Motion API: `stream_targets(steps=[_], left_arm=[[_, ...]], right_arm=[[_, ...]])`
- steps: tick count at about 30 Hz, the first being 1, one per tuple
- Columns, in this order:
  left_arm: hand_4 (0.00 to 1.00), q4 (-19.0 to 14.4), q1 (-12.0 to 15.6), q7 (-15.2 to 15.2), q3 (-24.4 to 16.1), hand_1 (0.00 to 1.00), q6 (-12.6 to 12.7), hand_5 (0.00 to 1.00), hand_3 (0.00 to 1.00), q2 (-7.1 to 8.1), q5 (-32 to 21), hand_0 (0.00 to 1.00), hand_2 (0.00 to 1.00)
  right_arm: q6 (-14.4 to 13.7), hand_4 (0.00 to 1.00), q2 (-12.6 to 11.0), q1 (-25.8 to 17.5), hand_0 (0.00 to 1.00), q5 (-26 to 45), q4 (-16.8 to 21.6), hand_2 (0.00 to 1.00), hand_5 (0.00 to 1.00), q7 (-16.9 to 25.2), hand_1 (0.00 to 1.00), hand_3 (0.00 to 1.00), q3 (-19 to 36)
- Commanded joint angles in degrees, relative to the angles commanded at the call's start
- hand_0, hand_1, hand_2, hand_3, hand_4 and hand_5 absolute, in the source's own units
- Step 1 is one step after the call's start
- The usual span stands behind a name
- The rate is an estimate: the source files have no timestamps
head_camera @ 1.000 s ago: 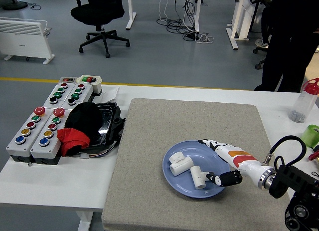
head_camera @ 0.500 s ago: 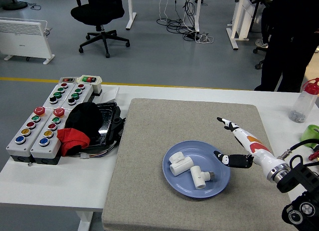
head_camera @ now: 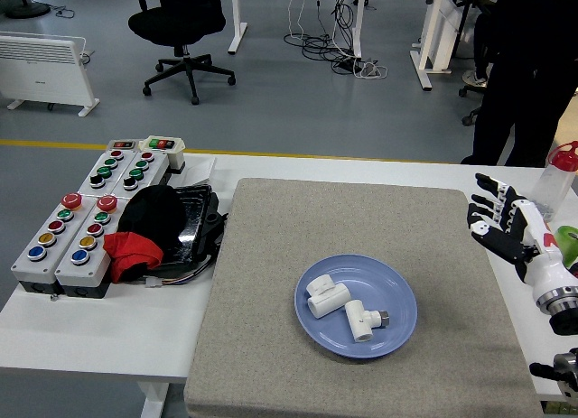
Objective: Pick pipe place plate twice
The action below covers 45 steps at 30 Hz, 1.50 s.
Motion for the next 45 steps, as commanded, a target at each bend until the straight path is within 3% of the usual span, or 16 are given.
stream_targets(steps=[7, 13, 20, 45], left_arm=[[0.396, 0.0, 0.3, 0.2, -0.5, 0.744, -0.1, 0.998, 0.654, -0.05, 1.1, 0.709, 0.716], [0.396, -0.1, 0.6, 0.2, -0.9, 0.743, -0.2, 0.998, 0.654, -0.13, 1.7, 0.709, 0.717], [0.395, -0.1, 0.8, 0.3, -1.3, 0.743, -0.3, 0.998, 0.653, -0.17, 2.4, 0.709, 0.717], [0.395, 0.1, 0.0, -0.1, -0.8, 0.743, -0.3, 0.998, 0.653, -0.13, 1.5, 0.709, 0.717]], right_arm=[[5.1, 0.516, 1.0, -3.7, 0.801, 16.6, -1.4, 0.840, 0.422, -1.4, 0.774, 0.798, 9.1], [5.4, 0.527, 2.9, -7.0, 0.800, 27.1, -3.2, 0.841, 0.457, -1.0, 0.772, 0.801, 16.8], [4.9, 0.540, 4.2, -10.4, 0.796, 28.0, -4.2, 0.834, 0.472, -0.4, 0.768, 0.797, 21.6], [5.2, 0.553, 4.7, -10.7, 0.795, 28.3, -4.2, 0.829, 0.503, -0.8, 0.765, 0.792, 22.4]])
